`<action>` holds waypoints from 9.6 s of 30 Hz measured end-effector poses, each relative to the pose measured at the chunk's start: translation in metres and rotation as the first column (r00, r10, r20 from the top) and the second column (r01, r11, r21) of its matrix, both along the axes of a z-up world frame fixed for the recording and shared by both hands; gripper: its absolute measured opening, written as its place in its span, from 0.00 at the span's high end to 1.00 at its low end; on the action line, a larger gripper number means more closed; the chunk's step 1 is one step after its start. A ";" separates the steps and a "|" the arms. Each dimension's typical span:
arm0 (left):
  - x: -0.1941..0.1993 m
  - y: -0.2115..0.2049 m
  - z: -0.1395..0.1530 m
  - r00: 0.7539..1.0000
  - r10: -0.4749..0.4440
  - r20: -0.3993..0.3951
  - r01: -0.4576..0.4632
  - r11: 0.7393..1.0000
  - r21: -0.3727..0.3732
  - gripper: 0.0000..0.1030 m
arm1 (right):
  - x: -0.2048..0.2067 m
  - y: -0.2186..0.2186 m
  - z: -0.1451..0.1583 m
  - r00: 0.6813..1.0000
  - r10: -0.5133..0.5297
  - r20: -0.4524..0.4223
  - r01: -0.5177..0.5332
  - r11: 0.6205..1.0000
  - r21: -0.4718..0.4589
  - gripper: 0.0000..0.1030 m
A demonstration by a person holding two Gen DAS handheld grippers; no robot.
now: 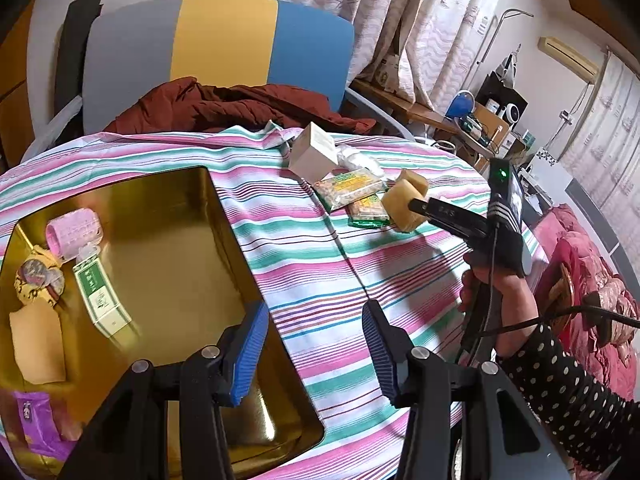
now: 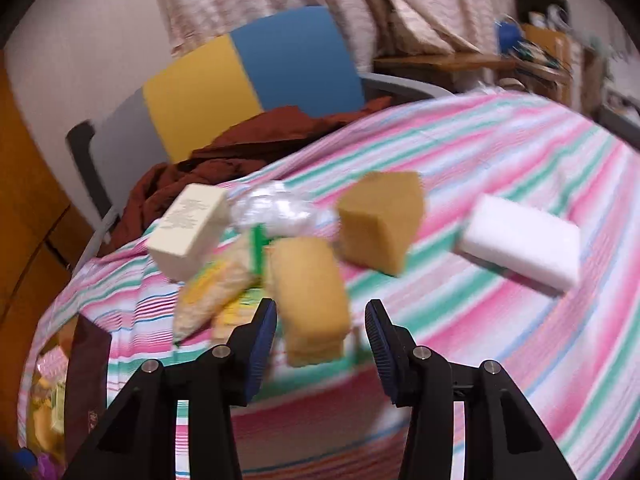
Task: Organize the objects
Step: 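Grasp the yellow sponge with the right gripper while the left gripper approaches the WEIDAN packets, then grasp a WEIDAN snack packet with the left gripper, then carry the WEIDAN packet and yellow sponge into the gold tray and release both, then grasp the second WEIDAN packet with the right gripper while the left gripper approaches the cream box, then grasp the cream box with the left gripper and lift it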
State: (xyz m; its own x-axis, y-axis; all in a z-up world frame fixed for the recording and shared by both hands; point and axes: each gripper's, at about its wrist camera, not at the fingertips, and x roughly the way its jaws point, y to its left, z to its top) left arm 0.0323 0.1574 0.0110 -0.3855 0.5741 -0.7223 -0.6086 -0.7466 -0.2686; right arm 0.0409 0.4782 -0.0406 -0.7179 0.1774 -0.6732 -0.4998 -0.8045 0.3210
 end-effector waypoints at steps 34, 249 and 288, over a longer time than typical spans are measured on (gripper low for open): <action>-0.087 0.163 -0.035 0.955 -0.282 0.087 0.292 0.948 -0.127 0.51 | 0.022 0.016 -0.027 0.996 0.006 -0.084 -0.014 0.996 -0.091 0.64; -0.189 0.246 -0.053 0.977 0.021 -0.214 -0.104 0.917 -0.386 0.22 | -0.031 -0.007 -0.029 0.997 0.038 0.061 -0.043 0.995 0.094 0.57; -0.083 0.135 -0.026 0.991 0.102 -0.090 -0.101 0.995 0.016 0.52 | -0.015 -0.014 -0.012 0.999 0.003 -0.035 0.003 0.985 0.174 0.60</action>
